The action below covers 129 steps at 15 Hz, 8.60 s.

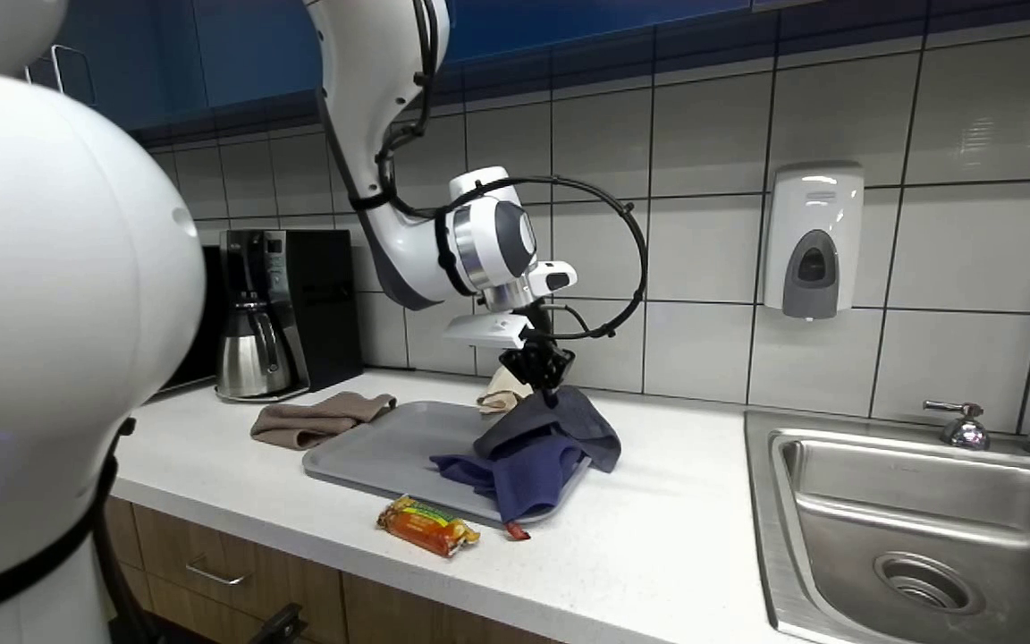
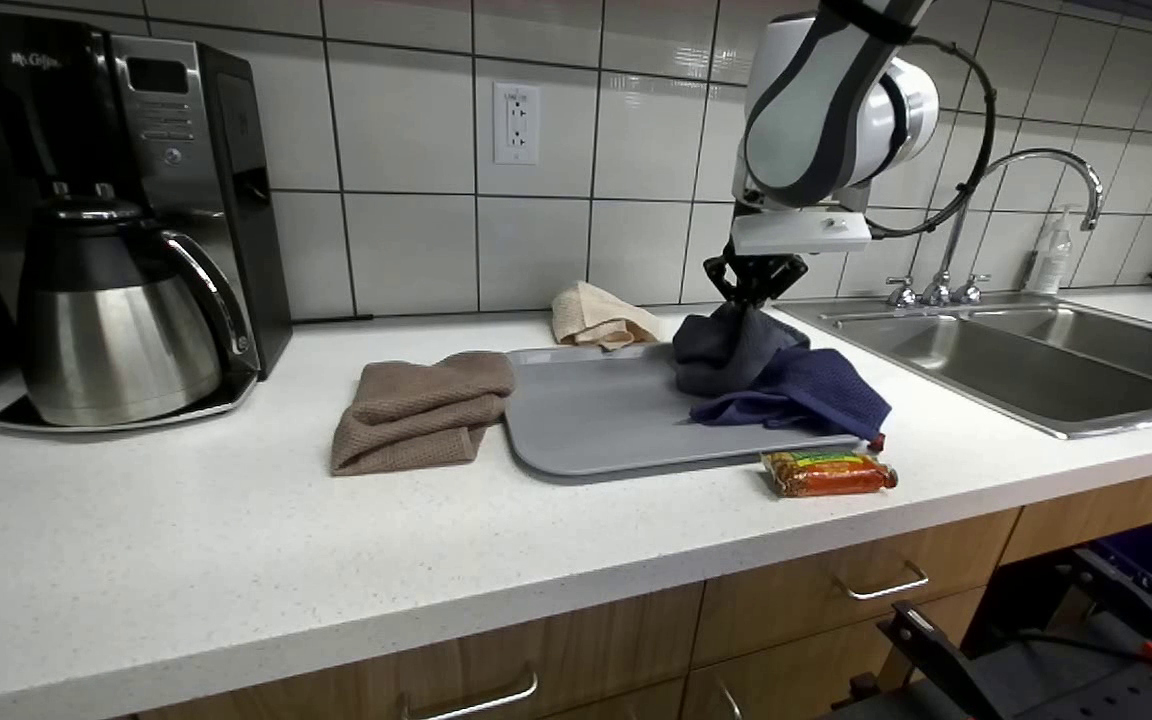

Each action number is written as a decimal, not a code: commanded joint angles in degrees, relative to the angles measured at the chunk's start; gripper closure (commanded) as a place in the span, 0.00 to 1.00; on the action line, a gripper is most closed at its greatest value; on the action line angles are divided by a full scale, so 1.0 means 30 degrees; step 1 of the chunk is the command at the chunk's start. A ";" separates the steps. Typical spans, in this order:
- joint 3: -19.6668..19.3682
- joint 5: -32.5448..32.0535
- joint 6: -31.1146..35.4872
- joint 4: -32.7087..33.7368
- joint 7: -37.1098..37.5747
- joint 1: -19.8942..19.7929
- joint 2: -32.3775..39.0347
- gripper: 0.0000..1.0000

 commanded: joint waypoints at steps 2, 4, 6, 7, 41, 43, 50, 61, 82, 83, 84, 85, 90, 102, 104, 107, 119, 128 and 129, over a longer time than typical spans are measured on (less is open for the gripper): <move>-0.0063 -0.1220 -0.0211 -0.0665 0.0370 0.0293 -0.1569 0.99; 0.0109 -0.1643 -0.0235 -0.0770 0.0338 0.0266 -0.1906 0.99; 0.0360 -0.1947 -0.0232 -0.0902 0.0308 0.0205 -0.2128 0.99; 0.0536 -0.2015 -0.0279 -0.0930 0.0279 0.0163 -0.2175 0.99; -0.0308 -0.2118 0.0002 -0.1727 -0.0074 0.1304 -0.2334 0.00; -0.0308 -0.2118 0.0002 -0.1727 -0.0074 0.1304 -0.2334 0.00; -0.0308 -0.2118 0.0002 -0.1727 -0.0074 0.1304 -0.2333 0.00; -0.0025 -0.1622 0.0285 -0.1015 -0.0380 0.1195 -0.1795 0.00; 0.2286 0.1021 0.1081 0.5349 -0.2594 -0.0159 0.3489 0.00; 0.2282 0.1165 0.1061 0.5760 -0.2688 -0.0098 0.3824 0.00; 0.2305 0.1317 0.1056 0.6146 -0.2766 -0.0085 0.4120 0.00; 0.2343 0.1466 0.1002 0.6591 -0.2880 -0.0078 0.4445 0.00; 0.2651 0.1824 0.0491 0.8554 -0.3639 -0.0131 0.5910 0.00; 0.4481 0.3050 -0.1947 1.2486 -0.6477 -0.1437 0.8377 0.00; 0.4622 0.3080 -0.2257 1.3024 -0.6539 -0.1471 0.8834 0.00; 0.4612 0.2992 -0.2354 1.3637 -0.6464 -0.1367 0.9476 0.00; 0.4165 0.2790 -0.1672 1.5354 -0.6034 -0.0889 1.1216 0.00; 0.4333 0.2857 -0.1538 1.5391 -0.6211 -0.1021 1.1160 0.73; 0.4339 0.2854 -0.1519 1.5374 -0.6228 -0.1034 1.1145 0.80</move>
